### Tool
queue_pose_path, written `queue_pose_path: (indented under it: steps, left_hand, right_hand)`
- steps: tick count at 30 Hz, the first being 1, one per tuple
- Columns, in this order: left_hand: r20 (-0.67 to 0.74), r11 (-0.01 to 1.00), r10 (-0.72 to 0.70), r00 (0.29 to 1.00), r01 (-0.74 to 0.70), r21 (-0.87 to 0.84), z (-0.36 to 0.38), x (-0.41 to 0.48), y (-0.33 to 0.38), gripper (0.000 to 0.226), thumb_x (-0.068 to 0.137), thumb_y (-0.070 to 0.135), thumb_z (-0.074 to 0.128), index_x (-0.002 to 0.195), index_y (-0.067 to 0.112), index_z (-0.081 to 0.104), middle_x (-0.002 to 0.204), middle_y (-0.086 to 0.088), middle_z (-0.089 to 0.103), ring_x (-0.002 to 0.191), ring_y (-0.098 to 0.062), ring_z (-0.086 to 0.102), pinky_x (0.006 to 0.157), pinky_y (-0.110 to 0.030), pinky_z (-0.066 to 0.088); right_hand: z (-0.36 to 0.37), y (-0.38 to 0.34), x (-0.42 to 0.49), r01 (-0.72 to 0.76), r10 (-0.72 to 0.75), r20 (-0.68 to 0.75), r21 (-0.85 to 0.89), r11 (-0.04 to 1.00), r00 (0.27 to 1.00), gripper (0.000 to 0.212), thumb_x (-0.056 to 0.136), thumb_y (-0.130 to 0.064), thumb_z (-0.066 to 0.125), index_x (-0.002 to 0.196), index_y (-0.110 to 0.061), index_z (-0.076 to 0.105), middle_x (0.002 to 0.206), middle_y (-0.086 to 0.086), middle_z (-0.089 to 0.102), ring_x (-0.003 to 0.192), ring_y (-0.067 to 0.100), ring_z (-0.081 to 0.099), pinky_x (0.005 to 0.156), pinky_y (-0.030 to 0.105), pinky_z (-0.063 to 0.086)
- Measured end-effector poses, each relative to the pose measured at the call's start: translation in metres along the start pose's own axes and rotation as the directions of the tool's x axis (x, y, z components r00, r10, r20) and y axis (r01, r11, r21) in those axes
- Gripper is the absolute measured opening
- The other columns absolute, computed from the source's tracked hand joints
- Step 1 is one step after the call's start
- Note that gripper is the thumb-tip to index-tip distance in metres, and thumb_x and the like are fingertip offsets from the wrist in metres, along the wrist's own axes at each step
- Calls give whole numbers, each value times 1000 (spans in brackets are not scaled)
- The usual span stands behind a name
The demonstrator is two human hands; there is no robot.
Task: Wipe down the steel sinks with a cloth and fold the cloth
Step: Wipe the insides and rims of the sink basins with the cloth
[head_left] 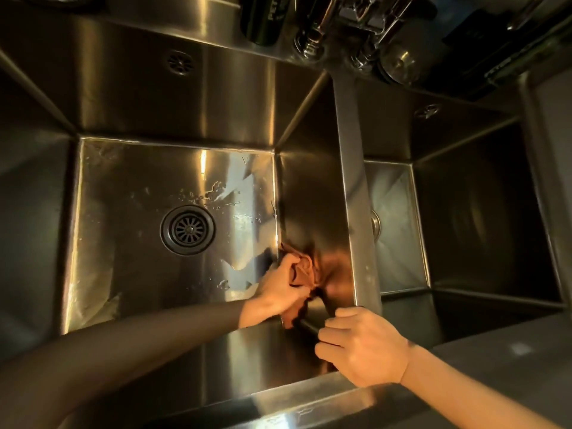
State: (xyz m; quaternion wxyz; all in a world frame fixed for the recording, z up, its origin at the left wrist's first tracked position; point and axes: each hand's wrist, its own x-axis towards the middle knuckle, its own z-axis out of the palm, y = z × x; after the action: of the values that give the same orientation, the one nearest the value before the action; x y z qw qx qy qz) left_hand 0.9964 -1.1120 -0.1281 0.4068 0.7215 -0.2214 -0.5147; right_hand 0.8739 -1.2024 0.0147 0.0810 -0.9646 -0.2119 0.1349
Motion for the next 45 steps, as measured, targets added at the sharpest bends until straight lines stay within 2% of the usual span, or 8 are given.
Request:
queue_pose_path:
  steps: [2, 7, 16, 21, 28, 32, 38, 45]
  left_hand:
    - [45, 994, -50, 998, 54, -91, 10, -13, 7, 38, 78, 13, 67, 109, 28, 51, 110, -2, 58, 102, -19, 59, 91, -29, 47]
    - [-141, 957, -1, 990, 42, 286, 20, 32, -20, 71, 83, 6, 62, 143, 22, 27, 139, -8, 34, 125, -32, 39, 106, -40, 35]
    - [-106, 583, 287, 952, -86, 808, 13, 64, -56, 76, 56, 16, 81, 128, 9, 57, 123, -19, 61, 106, -42, 60, 80, -44, 56]
    - [-76, 651, 115, 990, -17, 759, -15, 84, -31, 78, 77, 47, 69, 139, 16, 35, 133, -5, 47, 111, -26, 52, 85, -34, 47]
    - [-286, 816, 540, 792, -409, 408, -82, 89, 60, 61, 73, 10, 73, 131, 14, 54, 133, -9, 55, 118, -22, 53, 100, -27, 34]
    - [-311, 810, 435, 845, -217, 545, -110, 122, 112, 67, 82, 9, 64, 143, 19, 38, 150, -3, 36, 134, -21, 35, 105, -25, 15]
    - [-274, 892, 169, 947, -29, 450, -104, 144, 71, 37, 88, 24, 58, 124, 19, 55, 124, -6, 59, 113, -27, 56, 91, -33, 42]
    - [-458, 834, 534, 711, -353, 424, -111, 107, 128, 66, 75, -1, 65, 135, 22, 50, 142, 1, 47, 123, -22, 43, 93, -19, 24]
  right_hand:
    - [0, -1, 0, 5, -5, 12, 4, 1000, 1000, 17, 84, -22, 54, 67, -23, 55, 64, -8, 50, 58, 12, 43, 60, 23, 29]
    - [2, 2, -1, -2, 2, -13, 26, 1000, 1000, 20, 85, -21, 53, 66, -23, 47, 63, -7, 45, 59, 12, 39, 58, 24, 31]
    - [-40, 42, 24, 159, -159, 2, -26, 987, 987, 18, 86, -18, 55, 69, -22, 56, 65, -7, 52, 63, 11, 42, 64, 22, 32]
    - [-47, 102, 67, 345, -340, 96, -46, 937, 936, 12, 79, -20, 53, 68, -18, 56, 66, -3, 54, 63, 17, 47, 67, 27, 39]
    - [-46, 110, 69, 324, -327, 107, 42, 945, 939, 14, 75, -26, 51, 65, -17, 52, 57, -2, 48, 54, 18, 43, 62, 26, 30]
    - [-46, 112, 70, 336, -342, 61, 95, 937, 938, 12, 72, -24, 53, 64, -17, 48, 56, -2, 44, 54, 17, 37, 62, 25, 27]
    - [-44, 111, 67, 287, -299, 92, 118, 951, 950, 12, 75, -24, 53, 65, -16, 50, 58, -1, 46, 55, 18, 40, 64, 24, 28]
    - [-54, 107, 71, 298, -313, 229, 101, 949, 922, 10, 80, -29, 57, 74, -22, 53, 64, -6, 50, 61, 13, 45, 68, 22, 32]
